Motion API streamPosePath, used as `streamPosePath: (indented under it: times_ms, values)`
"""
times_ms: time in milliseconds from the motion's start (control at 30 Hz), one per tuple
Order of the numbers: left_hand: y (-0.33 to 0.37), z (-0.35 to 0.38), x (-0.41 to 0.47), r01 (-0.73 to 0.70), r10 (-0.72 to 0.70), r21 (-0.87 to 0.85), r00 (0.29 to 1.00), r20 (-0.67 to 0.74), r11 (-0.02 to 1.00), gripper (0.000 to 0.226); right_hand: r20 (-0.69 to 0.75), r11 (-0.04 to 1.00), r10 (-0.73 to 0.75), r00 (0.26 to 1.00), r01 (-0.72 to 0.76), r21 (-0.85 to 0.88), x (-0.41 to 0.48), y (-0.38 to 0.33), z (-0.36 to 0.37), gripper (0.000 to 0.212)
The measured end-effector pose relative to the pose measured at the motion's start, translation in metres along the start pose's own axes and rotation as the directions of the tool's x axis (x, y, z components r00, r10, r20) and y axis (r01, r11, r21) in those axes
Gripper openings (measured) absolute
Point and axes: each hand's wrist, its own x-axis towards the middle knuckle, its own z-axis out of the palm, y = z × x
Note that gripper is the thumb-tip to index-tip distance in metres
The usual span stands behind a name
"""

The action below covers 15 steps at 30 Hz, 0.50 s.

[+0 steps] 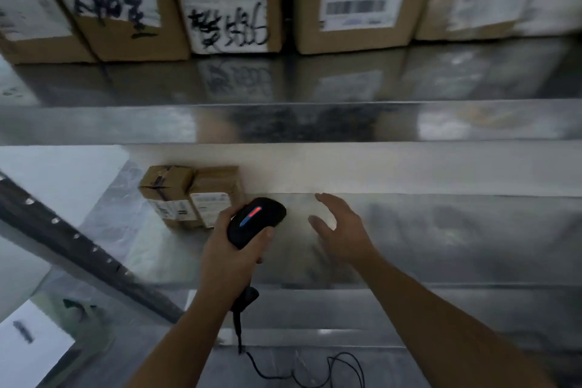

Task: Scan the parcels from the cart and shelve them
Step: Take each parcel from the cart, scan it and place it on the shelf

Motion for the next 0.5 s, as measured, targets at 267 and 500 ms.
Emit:
streamPosePath:
  times_ms: [267, 500]
  values:
    - [0.038, 0.114, -0.041, -0.065, 0.084, -0.089, 0.969, 0.231, 0.994, 0.060, -0.203, 0.991, 0.032, 0.979, -0.057, -0.117, -0.092, 0.054, -0.124, 0.060]
    - [0.073, 0.219, -0.105, -0.141, 0.174, -0.109, 0.897, 0.407, 0.984, 0.049, -0.375, 0.973, 0.116, 0.920, -0.181, -0.145, -0.202, 0.104, -0.226, 0.051]
